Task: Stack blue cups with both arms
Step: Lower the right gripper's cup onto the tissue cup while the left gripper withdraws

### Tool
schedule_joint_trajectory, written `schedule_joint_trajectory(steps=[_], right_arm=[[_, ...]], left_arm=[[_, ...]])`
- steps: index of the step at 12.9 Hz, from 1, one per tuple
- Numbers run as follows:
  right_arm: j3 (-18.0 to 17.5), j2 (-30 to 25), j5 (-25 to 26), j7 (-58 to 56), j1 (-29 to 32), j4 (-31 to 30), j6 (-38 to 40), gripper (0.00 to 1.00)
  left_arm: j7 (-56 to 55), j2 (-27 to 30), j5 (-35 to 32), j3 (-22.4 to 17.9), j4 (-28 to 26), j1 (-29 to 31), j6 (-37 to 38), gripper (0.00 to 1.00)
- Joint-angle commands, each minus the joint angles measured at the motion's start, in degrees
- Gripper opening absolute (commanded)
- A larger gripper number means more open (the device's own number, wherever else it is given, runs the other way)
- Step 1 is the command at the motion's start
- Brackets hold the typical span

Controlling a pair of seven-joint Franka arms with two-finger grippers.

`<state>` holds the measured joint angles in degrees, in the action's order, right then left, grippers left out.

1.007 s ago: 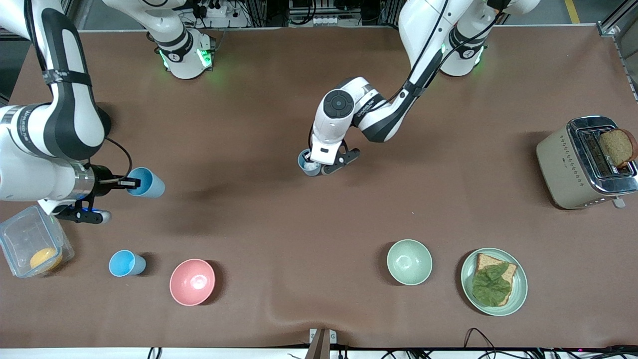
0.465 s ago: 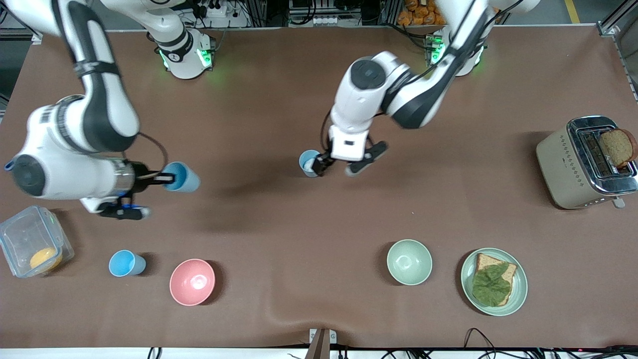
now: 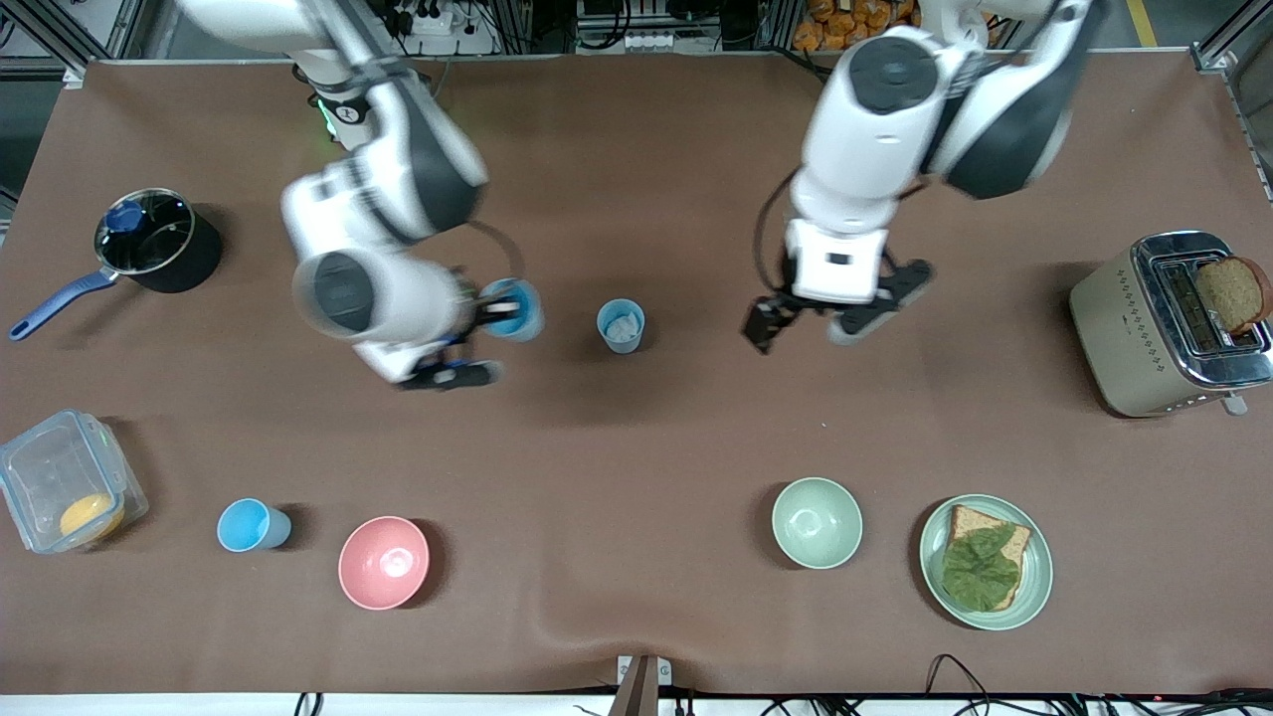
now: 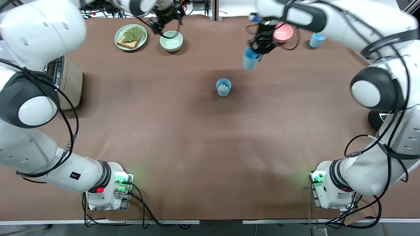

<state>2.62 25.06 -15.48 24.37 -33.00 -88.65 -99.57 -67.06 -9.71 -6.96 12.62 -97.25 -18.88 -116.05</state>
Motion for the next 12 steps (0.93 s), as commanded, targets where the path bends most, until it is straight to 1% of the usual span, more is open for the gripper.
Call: schedule_joint_trajectory(steps=[1, 2, 4, 6, 9, 12], right_arm=[[0.9, 4.1, -0.9, 4.6, -4.3, 2.9, -3.3, 0.0], [0.9, 5.2, -1.0, 5.1, -5.2, 2.9, -4.8, 0.0], [0.9, 6.4, -3.4, 5.5, -7.1, 2.6, -7.6, 0.0], [0.9, 7.5, -3.5, 5.5, -7.8, 2.6, -7.8, 0.0], [0.9, 9.0, -3.9, 5.5, -8.3, 2.3, -8.4, 0.0], [0.9, 10.1, -3.9, 5.8, -8.9, 2.1, -10.1, 0.0]], left_arm=[[11.5, 4.3, -0.3, 0.7, -1.5, 5.7, 3.7, 1.0], [15.7, 5.4, -0.3, 0.7, -1.5, 7.7, 4.9, 1.0], [23.3, 7.0, 0.1, 0.6, -1.4, 10.8, 7.2, 1.0], [28.6, 7.9, 0.1, 0.7, -1.3, 13.1, 8.6, 1.0], [30.0, 8.4, 1.6, 0.7, -0.1, 14.2, 10.1, 1.0], [30.2, 8.7, 1.6, 0.7, 0.6, 14.3, 12.1, 1.0]])
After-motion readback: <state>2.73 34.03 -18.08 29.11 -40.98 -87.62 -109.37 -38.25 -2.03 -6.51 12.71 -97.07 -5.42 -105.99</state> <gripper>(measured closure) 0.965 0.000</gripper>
